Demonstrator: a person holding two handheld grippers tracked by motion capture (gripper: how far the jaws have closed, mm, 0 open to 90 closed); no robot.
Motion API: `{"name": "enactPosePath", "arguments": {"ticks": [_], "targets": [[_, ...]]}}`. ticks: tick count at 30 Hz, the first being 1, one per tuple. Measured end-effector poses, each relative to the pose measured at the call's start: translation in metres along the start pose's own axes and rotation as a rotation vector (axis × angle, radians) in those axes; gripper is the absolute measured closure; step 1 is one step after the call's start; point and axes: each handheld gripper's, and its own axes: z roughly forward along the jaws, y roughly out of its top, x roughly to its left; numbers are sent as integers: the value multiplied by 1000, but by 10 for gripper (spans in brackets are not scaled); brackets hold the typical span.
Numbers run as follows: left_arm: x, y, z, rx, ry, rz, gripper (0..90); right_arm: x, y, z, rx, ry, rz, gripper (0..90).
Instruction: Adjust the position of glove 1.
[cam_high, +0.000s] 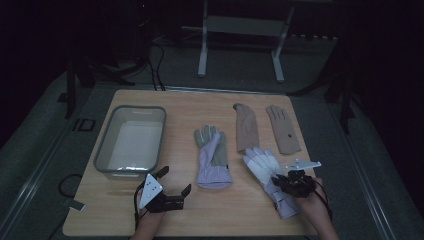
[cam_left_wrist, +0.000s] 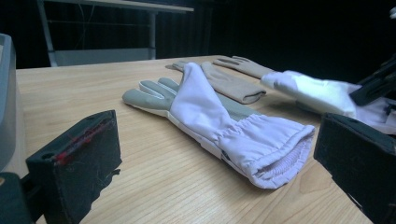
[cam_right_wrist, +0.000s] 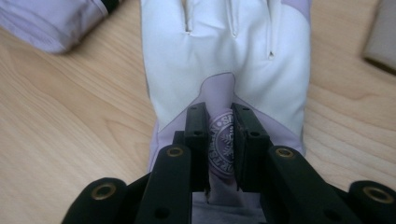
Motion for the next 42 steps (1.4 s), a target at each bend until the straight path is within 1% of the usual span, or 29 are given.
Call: {"name": "enactPosePath", "arguments": {"ticks": [1,2,3,6,7,12,15,16,17,19,20,21,22,23,24,25,26,28,29,31,32,34,35,36,37,39,40,41,42], "targets": [[0,0,0,0,0,0,9,0,0,0,0,0,0,782],[0,0,0,1,1,-1,9,4,2,-7,-19,-27,20,781],[0,0,0,1,1,-1,9,4,2,-7,-19,-27,20,781],[0,0,0,0,2,1,9,9,6,-16,-47,-73,12,781],[0,0,0,1,2,2,9,11,9,-19,-62,-91,24,780],[0,0,0,0,2,0,9,13,17,-26,-85,-105,53,778],[0,0,0,0,3,2,9,12,26,-33,-116,-105,107,776],[0,0,0,0,3,2,9,12,26,-33,-116,-105,107,776],[0,0,0,-1,3,3,9,13,31,-35,-133,-116,131,776],[0,0,0,1,-2,2,9,14,34,-36,-143,-121,138,776],[0,0,0,2,-5,0,9,15,40,-37,-153,-166,164,775],[0,0,0,-1,-7,3,9,16,44,-37,-157,-191,170,774],[-1,0,0,0,-9,16,9,17,49,-36,-169,-199,180,773],[-3,0,0,2,-8,32,9,17,49,-36,-169,-199,180,773],[-4,0,0,4,-7,43,9,17,53,-35,-177,-189,189,772],[-4,0,1,5,-5,44,9,18,58,-34,-183,-183,194,772],[-3,0,0,2,-2,29,9,21,68,-32,-191,-179,194,768],[-2,0,0,-1,-3,20,9,24,78,-30,-190,-185,201,764],[-1,0,0,-2,-3,14,9,24,78,-30,-190,-185,201,764],[-1,0,0,-2,-1,15,9,28,87,-28,-189,-204,218,763],[-2,0,0,-2,-1,19,9,30,95,-25,-187,-211,221,765],[-2,0,0,-2,0,21,9,32,98,-24,-187,-214,225,765],[-2,0,0,-3,0,21,9,35,105,-21,-186,-206,238,766],[-2,0,-1,-3,1,19,9,35,105,-21,-186,-206,238,766],[-2,0,-1,-5,3,17,9,39,112,-17,-187,-201,245,766],[-1,0,-1,-5,0,16,9,42,116,-16,-190,-197,247,766],[-1,0,-1,-3,-14,5,9,45,120,-15,-193,-185,255,765],[0,0,-1,-1,-32,-10,9,52,127,-11,-201,-179,254,766],[-1,0,-1,0,-29,-7,9,57,131,-9,-206,-174,251,766]]}}
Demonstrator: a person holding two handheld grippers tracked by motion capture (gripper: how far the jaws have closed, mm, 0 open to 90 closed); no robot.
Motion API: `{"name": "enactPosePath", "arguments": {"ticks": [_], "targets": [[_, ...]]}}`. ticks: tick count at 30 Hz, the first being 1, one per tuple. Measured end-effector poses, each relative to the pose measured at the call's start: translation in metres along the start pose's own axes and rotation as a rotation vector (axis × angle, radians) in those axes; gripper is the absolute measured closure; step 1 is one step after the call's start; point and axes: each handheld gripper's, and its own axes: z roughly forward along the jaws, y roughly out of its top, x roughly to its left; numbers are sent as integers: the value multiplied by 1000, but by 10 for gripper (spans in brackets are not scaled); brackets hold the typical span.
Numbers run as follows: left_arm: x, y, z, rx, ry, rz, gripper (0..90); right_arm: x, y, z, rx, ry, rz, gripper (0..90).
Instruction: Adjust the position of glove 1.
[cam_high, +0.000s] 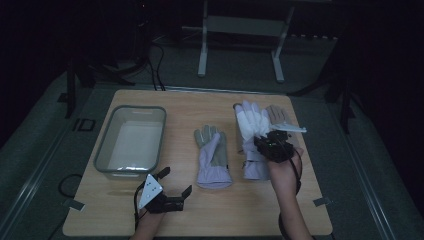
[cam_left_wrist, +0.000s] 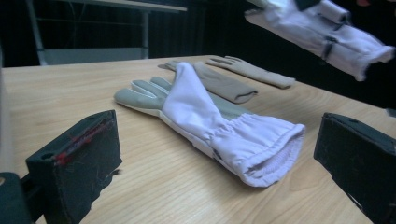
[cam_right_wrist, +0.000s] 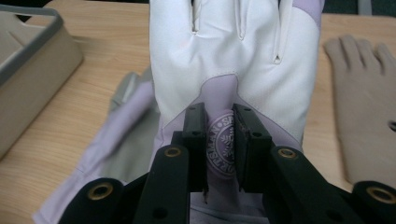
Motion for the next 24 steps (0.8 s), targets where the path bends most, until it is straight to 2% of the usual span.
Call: {"name": "enactPosePath", "arguments": {"ticks": [1,2,4,6,7,9,11,13,16,18,19,24], "targets": [[-1,0,0,-1,7,10,9,0,0,0,0,0,0,766],[-1,0,0,-2,7,14,9,9,4,4,-1,30,13,766],[-1,0,0,-1,7,16,9,14,5,5,0,36,6,766],[-1,0,0,0,11,11,9,27,9,12,7,53,24,766],[-1,0,0,0,11,11,9,27,9,12,7,53,24,766],[-1,0,0,0,12,14,9,35,9,19,14,55,53,766],[-1,0,0,0,12,13,9,44,9,26,20,51,58,768],[0,0,0,-2,10,9,9,57,7,34,4,49,65,768],[0,0,0,-1,11,7,9,65,5,39,-12,54,91,769],[0,0,0,-2,11,8,9,74,2,43,-14,49,88,769],[0,0,0,-2,11,8,9,81,-1,48,2,53,84,770],[0,0,0,-4,4,2,9,93,-10,60,51,67,81,770]]}}
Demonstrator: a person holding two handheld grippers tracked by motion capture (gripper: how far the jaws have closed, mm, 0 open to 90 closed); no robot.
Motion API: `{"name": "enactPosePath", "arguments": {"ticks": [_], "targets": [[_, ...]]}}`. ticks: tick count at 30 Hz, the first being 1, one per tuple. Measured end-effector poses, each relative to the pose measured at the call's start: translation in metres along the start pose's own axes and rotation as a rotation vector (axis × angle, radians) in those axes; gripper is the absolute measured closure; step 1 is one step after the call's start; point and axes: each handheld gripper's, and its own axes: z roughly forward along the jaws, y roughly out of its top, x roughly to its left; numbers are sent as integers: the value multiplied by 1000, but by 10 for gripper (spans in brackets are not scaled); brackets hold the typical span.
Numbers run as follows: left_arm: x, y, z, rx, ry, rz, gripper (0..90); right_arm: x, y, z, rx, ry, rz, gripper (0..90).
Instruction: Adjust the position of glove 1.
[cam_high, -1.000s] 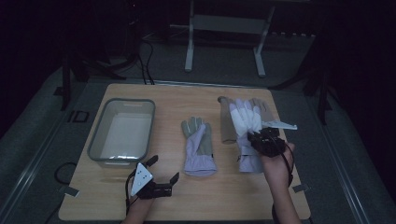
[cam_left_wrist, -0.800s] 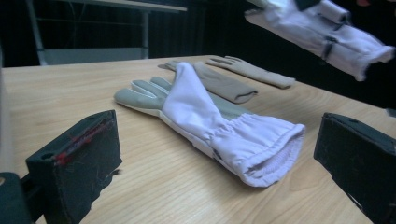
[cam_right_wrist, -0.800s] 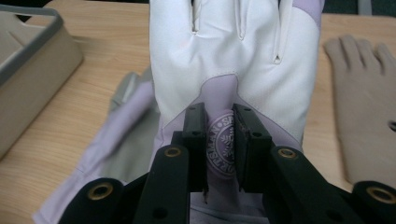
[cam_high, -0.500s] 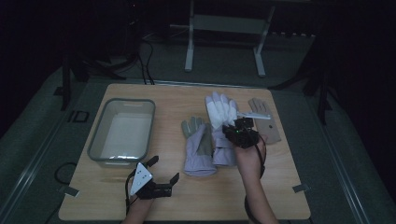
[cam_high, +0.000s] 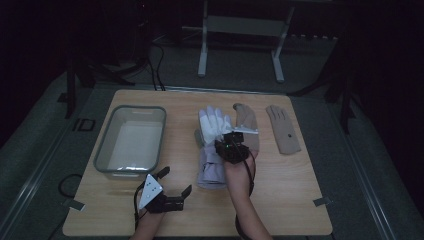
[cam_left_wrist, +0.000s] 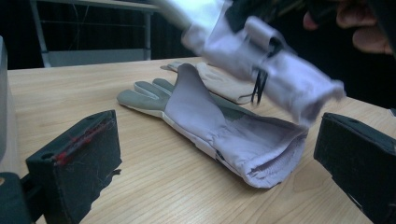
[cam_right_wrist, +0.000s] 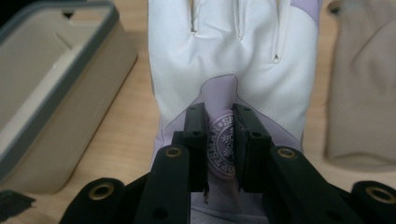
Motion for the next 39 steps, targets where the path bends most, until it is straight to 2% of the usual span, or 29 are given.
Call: {"name": "enactPosePath", "arguments": {"ticks": [3,4,8,10,12,13,19,23,28,31,32,34,35,38,39], "targets": [[-1,0,0,-1,-1,5,9,6,-9,10,26,-4,3,769],[-1,0,0,0,0,6,9,6,-13,17,42,-9,18,769],[0,0,0,-1,-2,1,9,7,-16,26,46,-35,13,768],[-1,0,1,-1,-1,2,9,7,-18,34,46,-36,30,764],[-1,0,1,0,-2,2,9,7,-18,34,46,-36,30,764],[-1,0,1,1,-3,5,9,4,-22,43,60,-22,55,751],[-1,0,0,1,-2,0,9,6,-29,51,48,-27,52,719],[-1,0,1,2,-3,0,9,5,-32,55,44,-24,27,638],[-1,0,0,0,-4,-6,9,3,-23,42,22,6,3,558],[-1,0,0,1,-3,-5,9,-3,-13,29,-13,22,-63,473],[-1,0,0,1,-3,-4,9,-5,-10,26,-25,30,-70,440],[-1,0,0,1,-3,-5,9,-12,-4,20,-22,17,-76,373],[-1,0,0,2,-3,-4,9,-17,-1,19,-12,29,-72,322],[-1,0,1,3,-5,-2,9,-33,7,12,-19,64,-64,254],[-1,0,1,3,-6,-2,9,-37,8,10,-21,94,-60,225]]}}
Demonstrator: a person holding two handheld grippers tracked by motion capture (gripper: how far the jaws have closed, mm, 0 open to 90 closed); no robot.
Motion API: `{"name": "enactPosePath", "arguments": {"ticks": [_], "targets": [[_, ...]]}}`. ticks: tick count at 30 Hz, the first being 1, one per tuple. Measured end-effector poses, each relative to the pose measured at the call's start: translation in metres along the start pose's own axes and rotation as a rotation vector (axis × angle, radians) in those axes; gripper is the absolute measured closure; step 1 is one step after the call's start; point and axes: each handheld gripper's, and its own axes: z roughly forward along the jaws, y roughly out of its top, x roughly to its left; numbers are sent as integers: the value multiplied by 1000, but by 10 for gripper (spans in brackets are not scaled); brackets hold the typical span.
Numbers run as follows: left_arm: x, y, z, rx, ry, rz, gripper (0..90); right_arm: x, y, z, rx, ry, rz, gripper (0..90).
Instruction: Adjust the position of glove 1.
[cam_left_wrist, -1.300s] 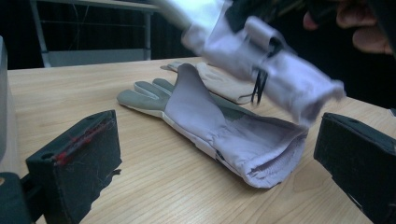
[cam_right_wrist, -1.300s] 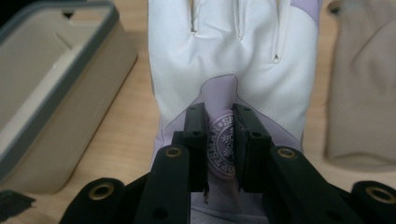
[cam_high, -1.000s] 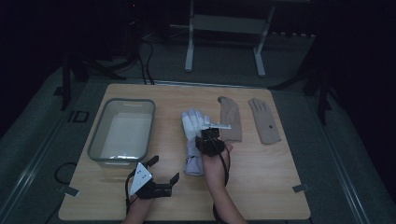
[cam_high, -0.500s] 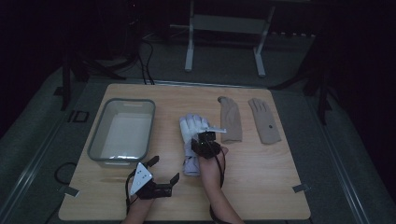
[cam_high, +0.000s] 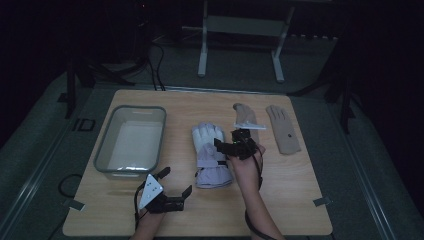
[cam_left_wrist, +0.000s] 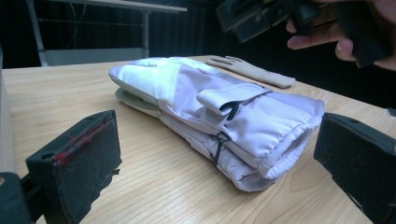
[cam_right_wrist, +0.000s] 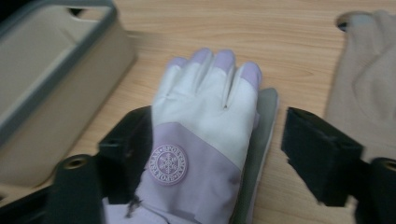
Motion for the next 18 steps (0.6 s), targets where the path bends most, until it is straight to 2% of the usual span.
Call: {"name": "enactPosePath", "arguments": {"ticks": [2,5,9,12,15,18], "targets": [[0,0,0,2,-4,-1,9,-9,1,-4,-17,28,7,203],[0,0,1,7,-4,0,9,-19,0,-8,-24,57,-11,183],[1,1,1,12,0,-6,9,-26,-10,-11,0,89,-95,179],[0,1,1,13,-1,-4,9,-30,-17,-13,11,118,-121,180],[1,1,2,24,-6,-2,9,-32,-25,-16,-17,111,-215,182],[2,1,2,29,-5,-19,9,-33,-29,-15,-14,139,-235,182]]}}
